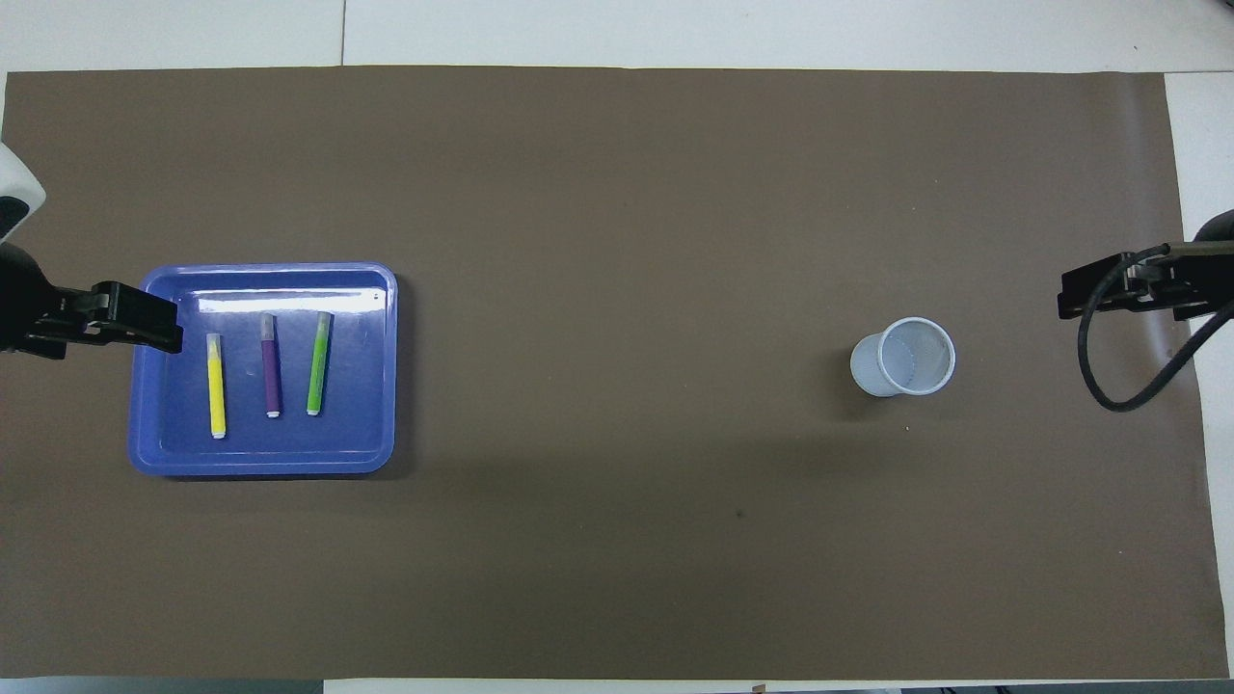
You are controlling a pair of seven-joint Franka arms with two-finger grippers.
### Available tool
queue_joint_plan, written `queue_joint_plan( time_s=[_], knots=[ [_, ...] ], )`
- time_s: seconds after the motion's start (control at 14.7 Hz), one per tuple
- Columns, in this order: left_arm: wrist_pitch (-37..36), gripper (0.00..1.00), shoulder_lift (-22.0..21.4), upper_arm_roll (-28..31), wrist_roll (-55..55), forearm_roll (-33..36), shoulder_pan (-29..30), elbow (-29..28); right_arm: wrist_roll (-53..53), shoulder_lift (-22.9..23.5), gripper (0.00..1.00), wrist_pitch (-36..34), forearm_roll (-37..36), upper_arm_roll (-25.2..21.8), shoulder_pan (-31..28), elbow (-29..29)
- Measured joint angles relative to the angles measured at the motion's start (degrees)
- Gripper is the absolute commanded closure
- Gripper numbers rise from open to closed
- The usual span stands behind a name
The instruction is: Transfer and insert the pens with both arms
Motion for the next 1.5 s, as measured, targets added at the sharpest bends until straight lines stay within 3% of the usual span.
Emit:
queue_joint_plan(
  time_s=[0.82,1.3,1.5],
  knots=[
    [1.2,0.00,-0.3,0.2,0.0,0.0,0.0,-1.5,0.0,0.0,0.00,0.0,0.0,0.0,0.0,0.0],
    [16.5,0.00,0.0,5.6,4.1,0.0,0.1,-14.8,0.0,0.0,0.00,0.0,0.0,0.0,0.0,0.0],
    [28.5,0.00,2.5,9.3,11.1,0.0,0.1,-23.1,0.0,0.0,0.00,0.0,0.0,0.0,0.0,0.0]
  ],
)
